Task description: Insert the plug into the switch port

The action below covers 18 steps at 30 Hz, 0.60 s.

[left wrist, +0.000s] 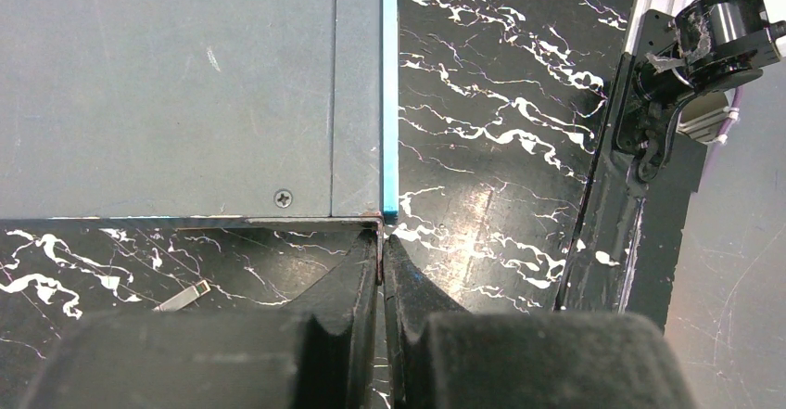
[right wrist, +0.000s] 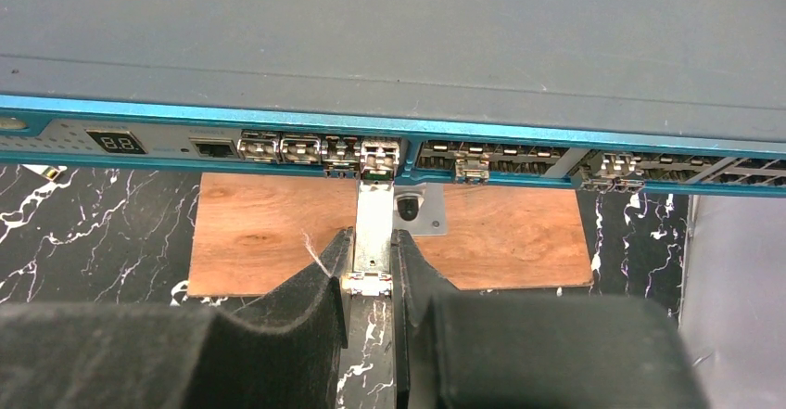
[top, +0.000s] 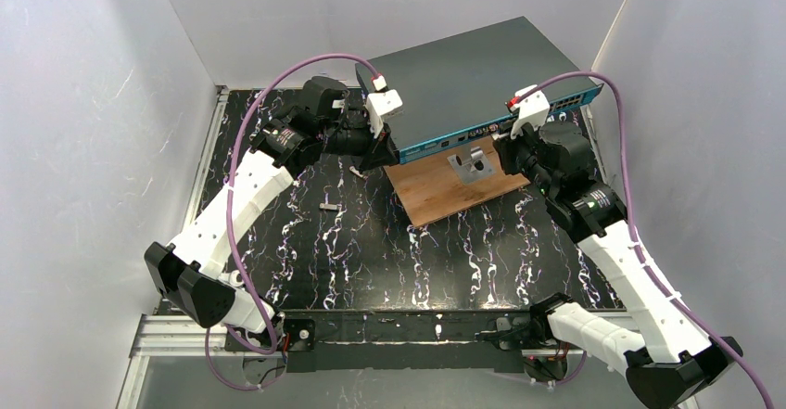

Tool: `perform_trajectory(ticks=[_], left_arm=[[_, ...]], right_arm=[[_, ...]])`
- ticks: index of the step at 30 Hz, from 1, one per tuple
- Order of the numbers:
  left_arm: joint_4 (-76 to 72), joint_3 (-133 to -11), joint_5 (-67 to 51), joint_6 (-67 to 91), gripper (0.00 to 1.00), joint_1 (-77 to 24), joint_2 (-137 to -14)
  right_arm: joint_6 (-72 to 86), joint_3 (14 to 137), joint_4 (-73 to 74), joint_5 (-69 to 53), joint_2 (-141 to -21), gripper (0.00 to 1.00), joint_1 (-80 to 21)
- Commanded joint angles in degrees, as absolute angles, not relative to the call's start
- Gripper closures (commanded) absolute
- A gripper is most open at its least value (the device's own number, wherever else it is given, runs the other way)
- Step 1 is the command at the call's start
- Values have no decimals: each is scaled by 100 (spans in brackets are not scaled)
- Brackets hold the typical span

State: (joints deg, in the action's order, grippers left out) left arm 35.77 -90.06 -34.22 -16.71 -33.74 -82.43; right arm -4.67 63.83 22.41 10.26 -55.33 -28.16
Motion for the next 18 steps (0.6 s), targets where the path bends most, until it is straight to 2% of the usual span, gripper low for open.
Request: perform_trajectory(ticks=[1, 18], left_arm=[[3797, -9166, -3622, -1659, 100, -3507, -8235], [3742, -9225, -3295, -1547, 100, -3507, -8323]], right_arm=[[-278, 6295, 1024, 1001, -5722, 99, -2859], [407, 5823, 526, 1069, -5480, 99, -2856]])
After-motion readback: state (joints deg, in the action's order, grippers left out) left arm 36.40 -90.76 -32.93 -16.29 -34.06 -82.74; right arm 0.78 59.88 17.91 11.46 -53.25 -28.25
